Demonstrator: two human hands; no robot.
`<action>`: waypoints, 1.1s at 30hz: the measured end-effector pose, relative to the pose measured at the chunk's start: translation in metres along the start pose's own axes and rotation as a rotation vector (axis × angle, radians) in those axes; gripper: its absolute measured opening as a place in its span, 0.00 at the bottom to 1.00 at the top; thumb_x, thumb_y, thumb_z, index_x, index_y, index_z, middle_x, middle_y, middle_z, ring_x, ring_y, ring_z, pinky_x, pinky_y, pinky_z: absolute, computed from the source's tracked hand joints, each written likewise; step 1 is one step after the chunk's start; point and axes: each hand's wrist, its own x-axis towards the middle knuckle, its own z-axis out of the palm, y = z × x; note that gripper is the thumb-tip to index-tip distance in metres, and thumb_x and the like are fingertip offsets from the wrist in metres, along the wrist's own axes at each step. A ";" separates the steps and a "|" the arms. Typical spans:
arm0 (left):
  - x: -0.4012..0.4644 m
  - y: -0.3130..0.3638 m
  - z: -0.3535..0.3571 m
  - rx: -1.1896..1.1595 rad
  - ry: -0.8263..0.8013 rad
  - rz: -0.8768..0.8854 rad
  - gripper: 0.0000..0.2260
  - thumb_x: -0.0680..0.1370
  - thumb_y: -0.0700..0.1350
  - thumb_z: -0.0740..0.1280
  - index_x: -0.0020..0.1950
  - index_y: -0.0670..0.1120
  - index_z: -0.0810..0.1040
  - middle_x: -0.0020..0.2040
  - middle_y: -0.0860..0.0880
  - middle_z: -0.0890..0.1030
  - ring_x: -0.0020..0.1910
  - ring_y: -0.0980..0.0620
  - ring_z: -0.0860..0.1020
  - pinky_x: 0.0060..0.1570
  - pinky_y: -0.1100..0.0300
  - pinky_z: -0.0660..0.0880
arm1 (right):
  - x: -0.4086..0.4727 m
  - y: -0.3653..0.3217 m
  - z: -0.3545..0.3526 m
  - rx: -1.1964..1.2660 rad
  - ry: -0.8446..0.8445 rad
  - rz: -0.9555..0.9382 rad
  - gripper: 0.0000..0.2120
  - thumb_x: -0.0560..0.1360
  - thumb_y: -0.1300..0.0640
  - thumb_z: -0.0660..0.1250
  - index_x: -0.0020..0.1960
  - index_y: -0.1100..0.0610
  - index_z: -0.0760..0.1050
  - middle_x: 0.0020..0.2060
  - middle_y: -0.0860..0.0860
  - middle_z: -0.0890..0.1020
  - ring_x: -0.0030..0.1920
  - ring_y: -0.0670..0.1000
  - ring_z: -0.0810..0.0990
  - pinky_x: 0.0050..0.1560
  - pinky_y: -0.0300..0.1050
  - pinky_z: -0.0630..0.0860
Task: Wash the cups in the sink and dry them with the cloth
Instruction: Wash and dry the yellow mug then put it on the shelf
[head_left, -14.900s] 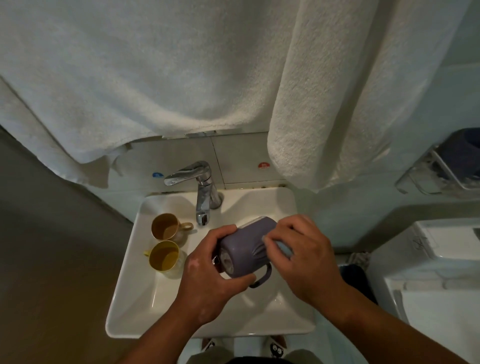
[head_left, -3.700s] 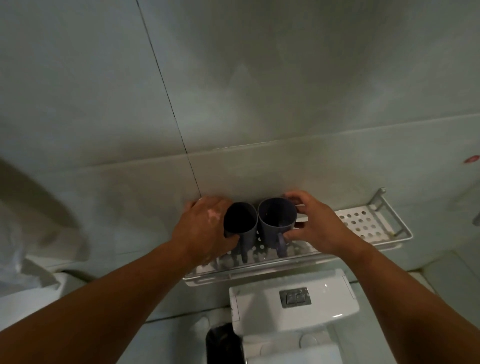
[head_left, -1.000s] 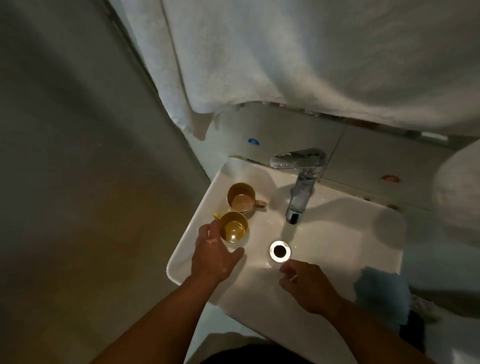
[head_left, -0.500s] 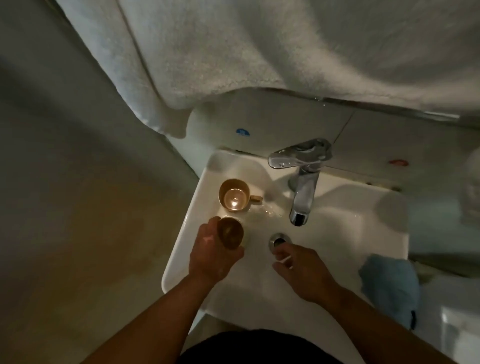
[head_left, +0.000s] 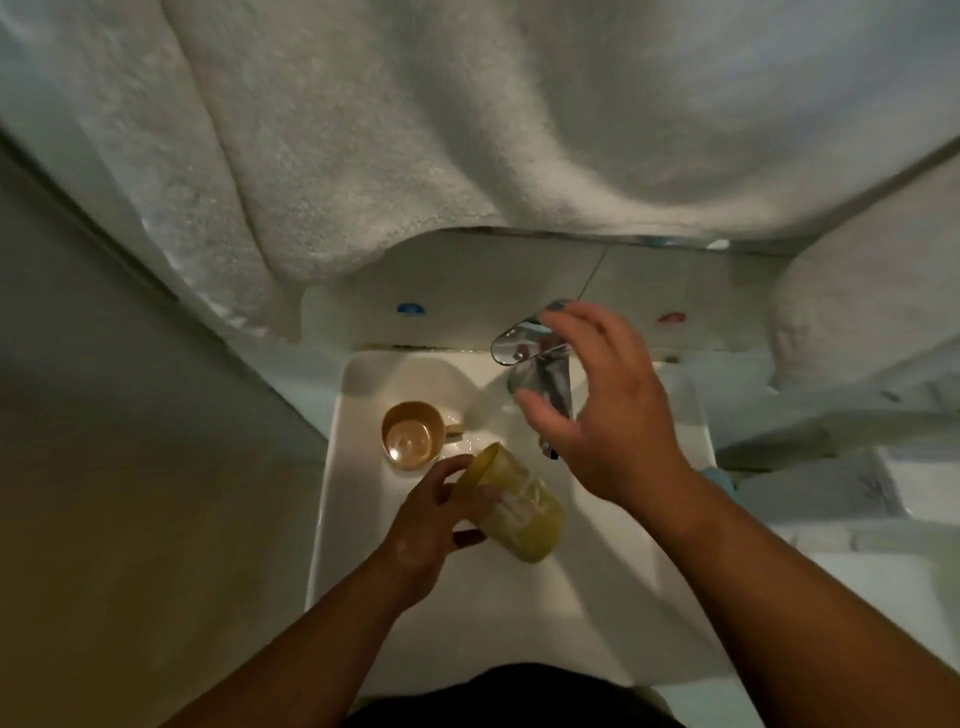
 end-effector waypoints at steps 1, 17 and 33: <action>0.002 0.002 0.000 -0.013 -0.010 -0.013 0.24 0.67 0.49 0.78 0.62 0.53 0.79 0.57 0.44 0.84 0.56 0.43 0.83 0.57 0.44 0.81 | 0.009 -0.005 0.003 -0.062 -0.020 -0.020 0.29 0.73 0.43 0.72 0.71 0.48 0.70 0.67 0.47 0.70 0.67 0.45 0.66 0.60 0.31 0.63; 0.014 0.000 0.009 -0.173 -0.042 -0.158 0.16 0.77 0.44 0.71 0.64 0.50 0.77 0.59 0.43 0.82 0.57 0.41 0.82 0.50 0.48 0.80 | 0.031 -0.019 0.007 -0.292 0.059 -0.050 0.22 0.73 0.37 0.71 0.61 0.47 0.81 0.56 0.47 0.82 0.58 0.51 0.76 0.51 0.39 0.67; 0.017 -0.009 0.019 -0.227 0.036 -0.153 0.16 0.77 0.44 0.71 0.64 0.47 0.76 0.63 0.40 0.78 0.61 0.38 0.79 0.61 0.41 0.78 | 0.039 -0.010 -0.001 -0.205 0.025 -0.067 0.25 0.73 0.32 0.68 0.62 0.46 0.80 0.56 0.46 0.81 0.56 0.49 0.76 0.51 0.42 0.71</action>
